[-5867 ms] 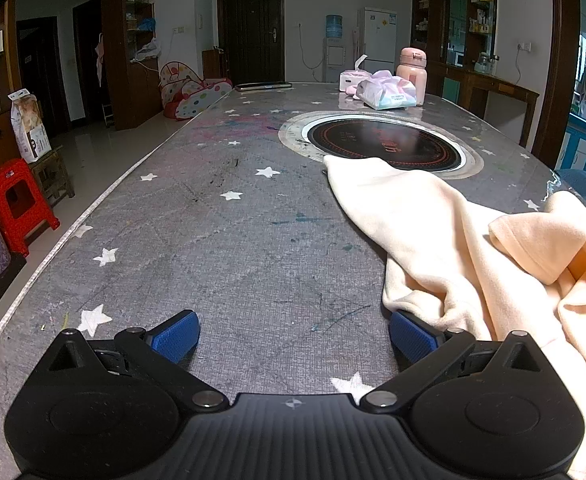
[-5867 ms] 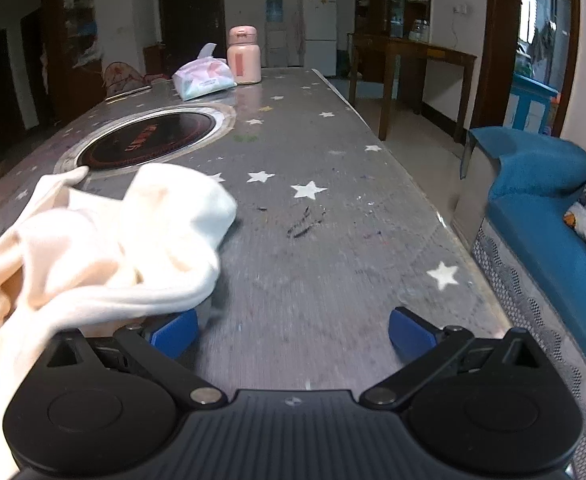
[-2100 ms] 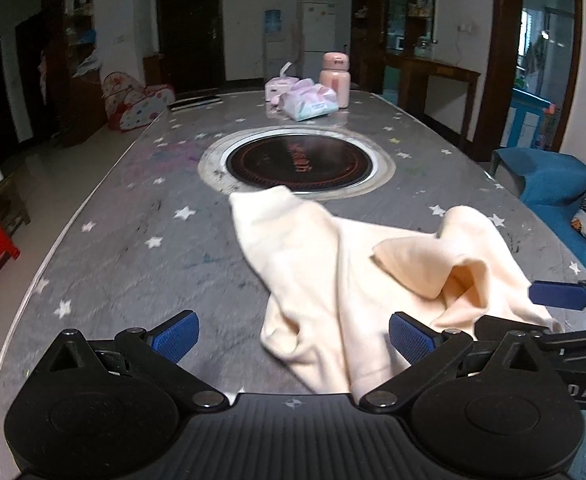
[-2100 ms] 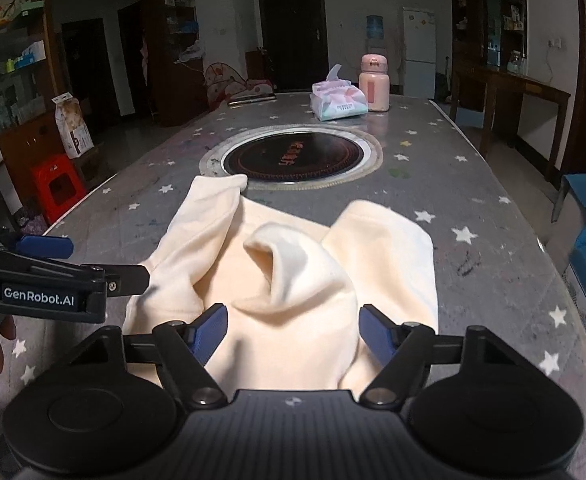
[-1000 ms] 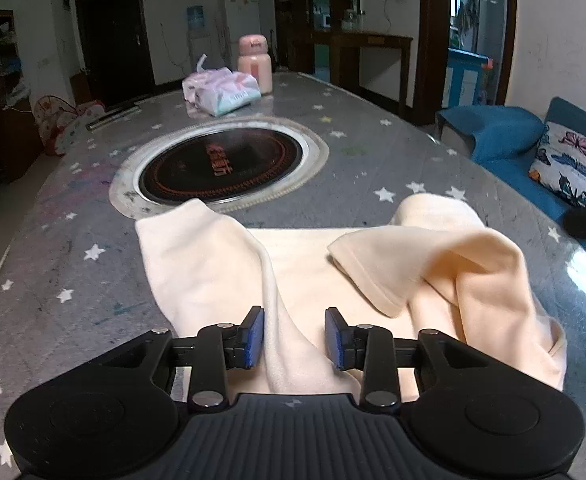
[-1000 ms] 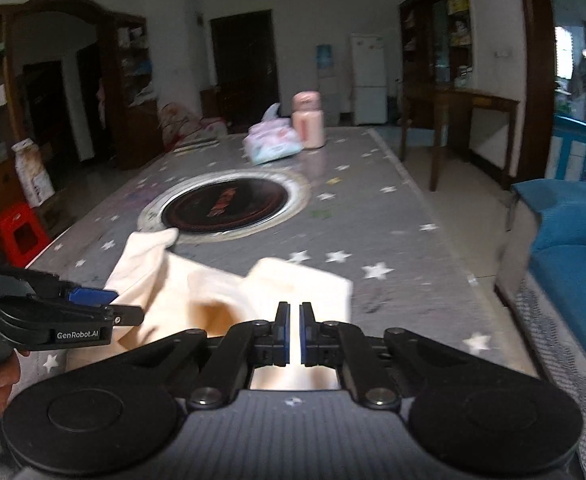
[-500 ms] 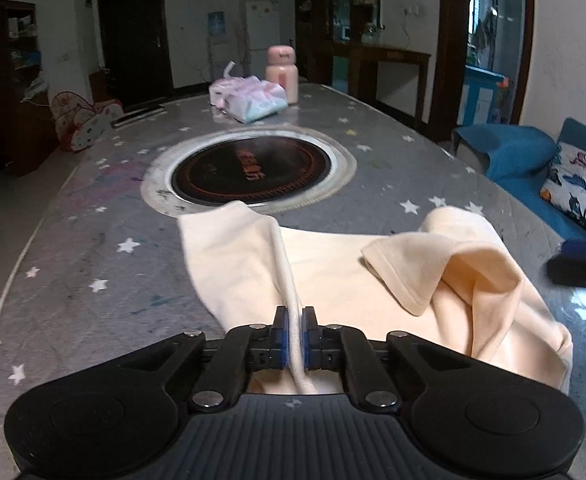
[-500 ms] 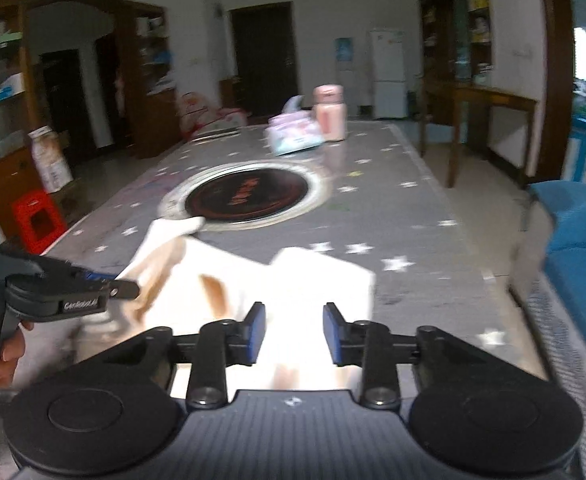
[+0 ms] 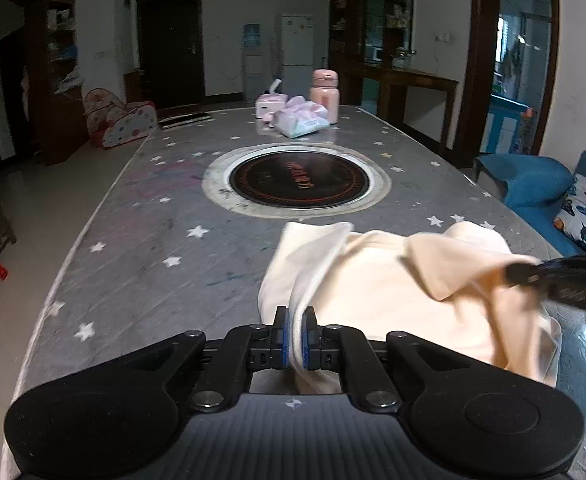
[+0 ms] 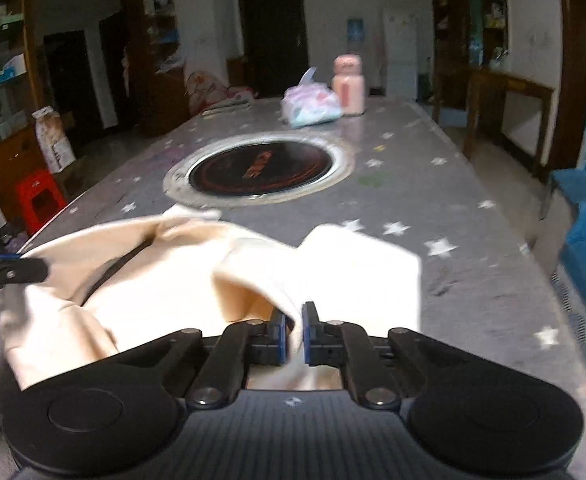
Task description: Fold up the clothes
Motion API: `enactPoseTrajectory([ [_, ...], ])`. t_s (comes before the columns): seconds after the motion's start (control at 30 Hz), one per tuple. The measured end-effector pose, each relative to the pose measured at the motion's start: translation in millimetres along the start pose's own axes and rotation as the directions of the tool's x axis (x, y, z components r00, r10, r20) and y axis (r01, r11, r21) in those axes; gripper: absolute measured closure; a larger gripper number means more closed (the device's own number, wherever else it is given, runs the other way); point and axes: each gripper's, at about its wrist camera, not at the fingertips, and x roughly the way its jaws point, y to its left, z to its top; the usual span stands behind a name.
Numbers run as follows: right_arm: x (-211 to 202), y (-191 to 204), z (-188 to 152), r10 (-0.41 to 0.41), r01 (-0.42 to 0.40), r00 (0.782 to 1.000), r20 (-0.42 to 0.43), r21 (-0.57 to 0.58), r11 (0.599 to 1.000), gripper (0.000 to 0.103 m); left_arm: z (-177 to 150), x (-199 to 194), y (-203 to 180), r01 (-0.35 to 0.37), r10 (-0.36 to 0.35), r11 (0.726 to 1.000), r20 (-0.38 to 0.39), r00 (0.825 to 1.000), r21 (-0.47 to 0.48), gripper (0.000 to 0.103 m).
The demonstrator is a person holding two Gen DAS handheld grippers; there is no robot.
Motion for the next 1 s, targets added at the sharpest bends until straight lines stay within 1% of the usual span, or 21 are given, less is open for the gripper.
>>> enactPoseTrajectory([
  [0.2,-56.8,-26.3,-7.7,-0.063,0.062,0.994,0.084,0.019,0.998,0.097,-16.1,-23.1,10.7,-0.021,0.021,1.000,0.008,1.000,-0.014,0.097],
  [0.33,-96.1,-45.8,-15.3,-0.112,0.104,0.984,0.136,0.064,0.993,0.097,-31.4,-39.2,17.0,-0.030,0.030,0.999,-0.010,0.999,-0.013,0.097],
  [0.43,-119.3,-58.8,-24.2,-0.154,0.139,0.976,0.155,0.100,0.985,0.097,-43.9,-50.3,19.5,-0.031,0.031,1.000,-0.034,0.999,-0.001,0.097],
  [0.5,-127.7,-69.0,-33.2,-0.187,0.169,0.972,0.140,0.130,0.977,0.097,-53.4,-57.2,19.4,-0.029,0.030,1.000,-0.059,0.998,0.010,0.097],
  [0.6,-126.3,-85.0,-49.7,-0.200,0.189,0.978,0.054,0.169,0.967,0.096,-64.7,-61.5,24.3,0.000,0.000,1.000,-0.119,0.993,-0.002,0.096],
  [0.7,-120.5,-97.1,-65.4,-0.196,0.198,0.980,-0.027,0.188,0.962,0.090,-69.8,-62.1,27.2,-0.015,0.017,1.000,-0.149,0.989,0.013,0.091],
  [0.73,-120.2,-100.2,-69.2,-0.203,0.208,0.978,-0.043,0.185,0.961,0.089,-69.9,-62.7,27.8,-0.018,0.021,1.000,-0.154,0.988,0.017,0.088],
  [0.83,-127.2,-104.5,-70.4,-0.205,0.210,0.978,-0.049,0.181,0.961,0.080,-66.1,-67.6,27.9,-0.001,0.005,1.000,-0.146,0.989,0.024,0.083],
  [0.87,-130.5,-104.6,-68.5,-0.211,0.215,0.977,-0.043,0.176,0.961,0.074,-64.1,-69.8,26.7,-0.003,0.007,0.999,-0.134,0.991,0.034,0.083],
  [0.93,-136.8,-103.6,-63.9,-0.216,0.218,0.976,-0.028,0.165,0.962,0.071,-59.2,-73.4,24.0,0.001,0.004,0.999,-0.111,0.994,0.048,0.083],
  [1.0,-142.9,-102.3,-58.9,-0.219,0.219,0.976,-0.013,0.154,0.964,0.065,-53.8,-74.4,20.7,0.017,-0.012,0.998,-0.095,0.995,0.053,0.083],
])
